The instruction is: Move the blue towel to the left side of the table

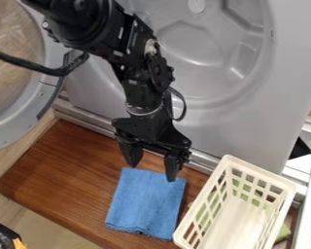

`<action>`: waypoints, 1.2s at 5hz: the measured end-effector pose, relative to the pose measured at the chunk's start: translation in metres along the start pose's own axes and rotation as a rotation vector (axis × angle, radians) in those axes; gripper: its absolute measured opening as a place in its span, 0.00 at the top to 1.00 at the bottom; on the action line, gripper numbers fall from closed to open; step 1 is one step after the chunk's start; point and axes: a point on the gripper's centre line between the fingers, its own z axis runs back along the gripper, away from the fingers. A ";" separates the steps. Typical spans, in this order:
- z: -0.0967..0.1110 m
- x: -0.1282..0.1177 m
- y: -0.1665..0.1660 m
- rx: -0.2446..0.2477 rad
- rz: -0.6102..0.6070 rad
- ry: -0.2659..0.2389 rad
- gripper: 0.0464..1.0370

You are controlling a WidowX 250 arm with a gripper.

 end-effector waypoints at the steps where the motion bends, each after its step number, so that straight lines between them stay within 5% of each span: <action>1: -0.006 -0.002 0.001 0.002 0.000 0.020 0.04; 2: -0.034 -0.005 0.011 0.028 -0.020 0.061 0.04; 6: -0.105 -0.012 0.022 0.089 -0.033 0.094 0.04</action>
